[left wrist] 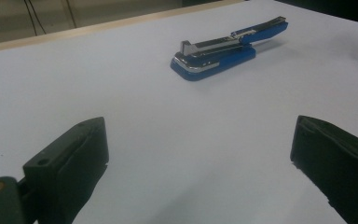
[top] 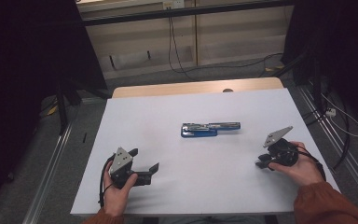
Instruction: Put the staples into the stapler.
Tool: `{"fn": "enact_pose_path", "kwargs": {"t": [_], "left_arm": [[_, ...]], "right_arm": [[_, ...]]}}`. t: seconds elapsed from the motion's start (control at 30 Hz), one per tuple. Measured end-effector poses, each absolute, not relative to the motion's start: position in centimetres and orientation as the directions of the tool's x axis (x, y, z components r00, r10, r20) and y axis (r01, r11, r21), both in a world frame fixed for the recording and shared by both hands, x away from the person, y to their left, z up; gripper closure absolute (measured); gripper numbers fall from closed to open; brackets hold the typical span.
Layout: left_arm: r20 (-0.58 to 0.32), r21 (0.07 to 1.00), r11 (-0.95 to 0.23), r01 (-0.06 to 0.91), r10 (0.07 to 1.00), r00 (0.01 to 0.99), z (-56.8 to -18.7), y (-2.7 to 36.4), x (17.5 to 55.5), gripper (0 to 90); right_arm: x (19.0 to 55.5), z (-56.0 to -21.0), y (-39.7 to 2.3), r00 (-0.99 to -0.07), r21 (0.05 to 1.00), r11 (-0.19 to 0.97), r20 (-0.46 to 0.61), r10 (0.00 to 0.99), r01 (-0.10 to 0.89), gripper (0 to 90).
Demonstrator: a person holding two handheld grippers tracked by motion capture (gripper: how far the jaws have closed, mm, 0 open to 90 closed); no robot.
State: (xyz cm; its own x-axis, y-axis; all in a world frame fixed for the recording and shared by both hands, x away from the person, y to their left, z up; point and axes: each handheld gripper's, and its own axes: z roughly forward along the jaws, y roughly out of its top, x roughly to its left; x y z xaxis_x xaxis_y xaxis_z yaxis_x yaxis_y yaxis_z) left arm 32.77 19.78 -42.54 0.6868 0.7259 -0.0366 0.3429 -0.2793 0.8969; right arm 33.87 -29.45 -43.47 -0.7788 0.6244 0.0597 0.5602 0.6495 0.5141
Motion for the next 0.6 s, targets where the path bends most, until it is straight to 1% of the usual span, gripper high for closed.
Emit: {"fn": "enact_pose_path", "kwargs": {"t": [0.07, 0.23, 0.3, 0.6], "left_arm": [[-0.036, 0.894, -0.284, 0.347, 0.727, 0.686, -42.61, 19.72, 32.77, 4.3], [-0.033, 0.893, -0.288, 0.346, 0.725, 0.688, -42.59, 19.65, 32.75, 4.3], [-0.033, 0.893, -0.288, 0.345, 0.725, 0.688, -42.59, 19.64, 32.75, 4.3], [-0.032, 0.893, -0.290, 0.344, 0.721, 0.692, -42.60, 19.62, 32.74, 4.3]], "right_arm": [[33.90, -43.47, -29.51, -0.777, 0.514, 0.646, 0.067, 0.626, 0.564, 72.5], [33.92, -43.48, -29.31, -0.780, 0.511, 0.651, 0.063, 0.622, 0.561, 74.5], [33.94, -43.50, -29.26, -0.782, 0.513, 0.655, 0.054, 0.621, 0.555, 78.7], [33.94, -43.44, -29.12, -0.774, 0.506, 0.651, 0.053, 0.631, 0.565, 79.1]]}}
